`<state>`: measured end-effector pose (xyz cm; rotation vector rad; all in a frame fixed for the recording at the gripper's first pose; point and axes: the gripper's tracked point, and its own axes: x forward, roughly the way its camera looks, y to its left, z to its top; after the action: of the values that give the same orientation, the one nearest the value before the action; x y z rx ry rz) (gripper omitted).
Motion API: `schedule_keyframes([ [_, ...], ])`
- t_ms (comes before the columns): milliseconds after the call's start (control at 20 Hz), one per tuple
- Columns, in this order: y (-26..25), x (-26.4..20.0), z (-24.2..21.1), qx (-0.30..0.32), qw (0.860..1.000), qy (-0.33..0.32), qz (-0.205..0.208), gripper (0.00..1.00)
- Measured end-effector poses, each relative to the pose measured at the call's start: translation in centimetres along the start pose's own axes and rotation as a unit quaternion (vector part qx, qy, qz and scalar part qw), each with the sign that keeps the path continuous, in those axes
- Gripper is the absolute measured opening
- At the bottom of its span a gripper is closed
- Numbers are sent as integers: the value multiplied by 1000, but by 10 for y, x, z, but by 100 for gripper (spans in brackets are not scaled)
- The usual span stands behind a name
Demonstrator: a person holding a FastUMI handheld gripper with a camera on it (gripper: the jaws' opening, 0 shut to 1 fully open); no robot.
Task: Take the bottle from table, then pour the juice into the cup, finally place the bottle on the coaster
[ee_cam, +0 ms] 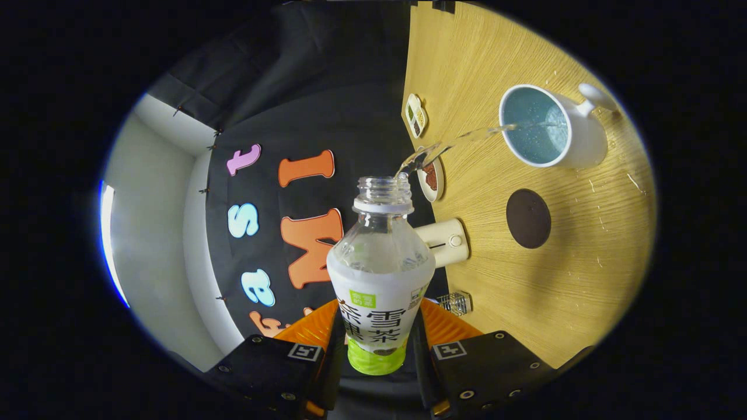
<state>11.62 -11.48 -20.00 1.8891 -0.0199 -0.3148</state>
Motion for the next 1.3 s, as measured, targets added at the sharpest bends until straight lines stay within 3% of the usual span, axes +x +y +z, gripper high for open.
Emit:
schedule_keyframes([
  [1300, 7, 4, -1, 59, 998, -5, -1, 55],
])
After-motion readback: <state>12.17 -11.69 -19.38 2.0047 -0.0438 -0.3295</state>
